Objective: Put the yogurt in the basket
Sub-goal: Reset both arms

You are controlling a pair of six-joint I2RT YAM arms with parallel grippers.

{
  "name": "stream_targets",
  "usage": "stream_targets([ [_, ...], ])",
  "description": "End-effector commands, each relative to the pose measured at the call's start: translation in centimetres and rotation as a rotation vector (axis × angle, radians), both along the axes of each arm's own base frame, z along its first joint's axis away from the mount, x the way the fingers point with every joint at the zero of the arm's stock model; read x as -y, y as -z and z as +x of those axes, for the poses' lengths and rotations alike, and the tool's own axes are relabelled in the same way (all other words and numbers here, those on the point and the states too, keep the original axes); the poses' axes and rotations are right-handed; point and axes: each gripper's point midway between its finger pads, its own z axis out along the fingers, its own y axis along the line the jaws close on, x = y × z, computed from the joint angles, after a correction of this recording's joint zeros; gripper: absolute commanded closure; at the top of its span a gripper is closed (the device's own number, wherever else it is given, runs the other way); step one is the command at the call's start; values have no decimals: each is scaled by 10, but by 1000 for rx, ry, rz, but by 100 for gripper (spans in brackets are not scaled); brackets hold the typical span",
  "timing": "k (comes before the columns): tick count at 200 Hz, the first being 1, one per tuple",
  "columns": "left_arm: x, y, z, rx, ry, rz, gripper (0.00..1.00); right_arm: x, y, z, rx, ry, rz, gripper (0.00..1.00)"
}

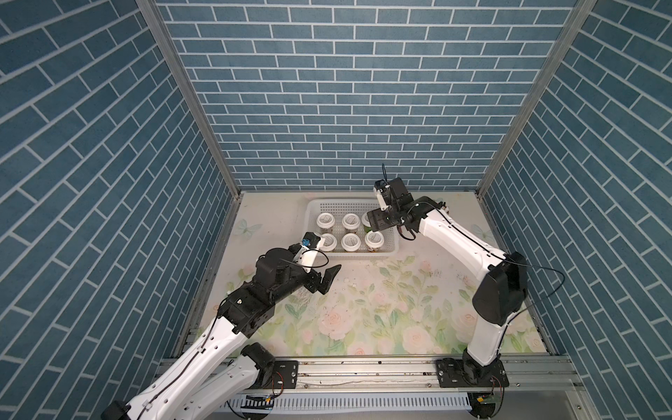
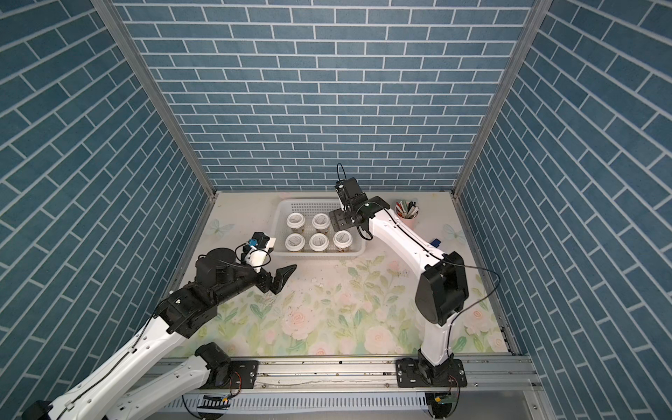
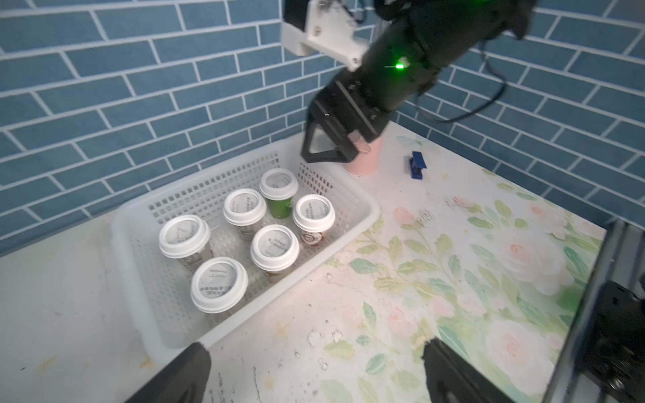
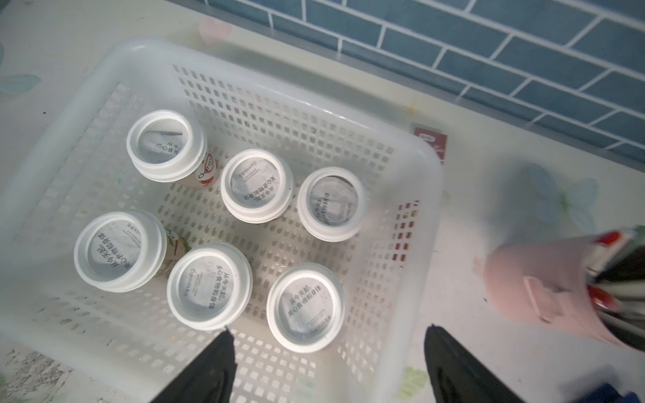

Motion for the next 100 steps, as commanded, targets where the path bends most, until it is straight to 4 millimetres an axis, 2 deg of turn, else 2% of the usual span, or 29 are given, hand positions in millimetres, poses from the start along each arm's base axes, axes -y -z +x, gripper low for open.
stream_targets([
  [1,-19,-25,23,53,-187,-66,0,34,-30,-3,160,92,-18,12],
  [17,-27,-35,33,77,-263,-87,0,57,-40,-16,267,130,-5,12],
  [36,-37,-63,41,161,-334,-126,0,87,-47,-35,393,168,6,11],
  [69,-76,-110,52,320,-559,-157,0,149,-33,-65,517,302,8,9],
  [84,-94,-123,54,385,-658,-140,0,174,-23,-79,556,358,17,9],
  [100,-109,-128,53,438,-715,-97,0,199,-15,-94,603,420,40,8],
])
